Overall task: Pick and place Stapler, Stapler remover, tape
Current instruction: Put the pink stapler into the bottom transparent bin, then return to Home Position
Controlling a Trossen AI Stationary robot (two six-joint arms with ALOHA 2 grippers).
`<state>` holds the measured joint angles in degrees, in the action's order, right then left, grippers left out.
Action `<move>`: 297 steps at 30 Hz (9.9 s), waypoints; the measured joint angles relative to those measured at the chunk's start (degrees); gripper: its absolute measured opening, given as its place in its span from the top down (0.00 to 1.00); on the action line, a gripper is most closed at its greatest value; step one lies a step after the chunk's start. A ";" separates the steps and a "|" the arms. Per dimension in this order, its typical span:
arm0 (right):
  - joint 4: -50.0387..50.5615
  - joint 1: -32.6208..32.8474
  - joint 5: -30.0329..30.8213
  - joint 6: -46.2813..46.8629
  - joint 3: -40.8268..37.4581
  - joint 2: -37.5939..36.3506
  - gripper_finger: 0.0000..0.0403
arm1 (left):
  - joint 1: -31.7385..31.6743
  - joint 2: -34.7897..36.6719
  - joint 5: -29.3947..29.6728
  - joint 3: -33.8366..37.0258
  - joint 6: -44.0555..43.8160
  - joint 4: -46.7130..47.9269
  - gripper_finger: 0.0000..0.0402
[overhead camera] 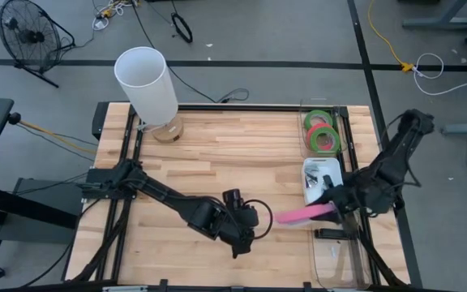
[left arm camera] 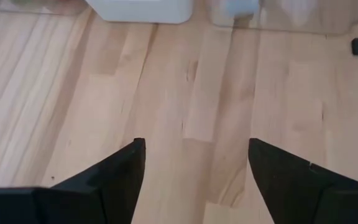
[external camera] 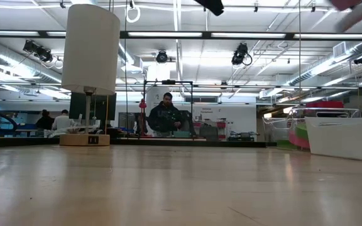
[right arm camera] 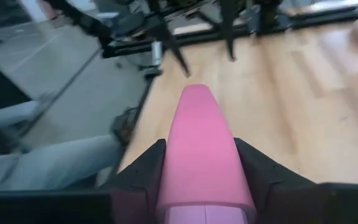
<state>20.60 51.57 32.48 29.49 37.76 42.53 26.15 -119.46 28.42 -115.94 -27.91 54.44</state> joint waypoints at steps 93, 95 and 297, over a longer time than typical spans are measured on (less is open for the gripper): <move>24.70 38.42 11.55 62.31 0.07 17.73 0.19 | 3.17 -0.02 4.35 0.07 -4.39 1.17 0.30; 25.87 38.00 14.67 61.21 0.07 15.35 0.22 | 3.17 -0.02 4.39 0.07 -4.41 1.15 0.30; -29.15 -41.28 7.11 -24.93 -36.83 -42.02 0.28 | -19.71 97.52 -8.94 107.50 4.49 -78.53 0.30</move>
<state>-8.56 10.28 39.60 4.56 0.93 0.51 6.43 -21.94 19.48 -8.44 -23.42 -24.09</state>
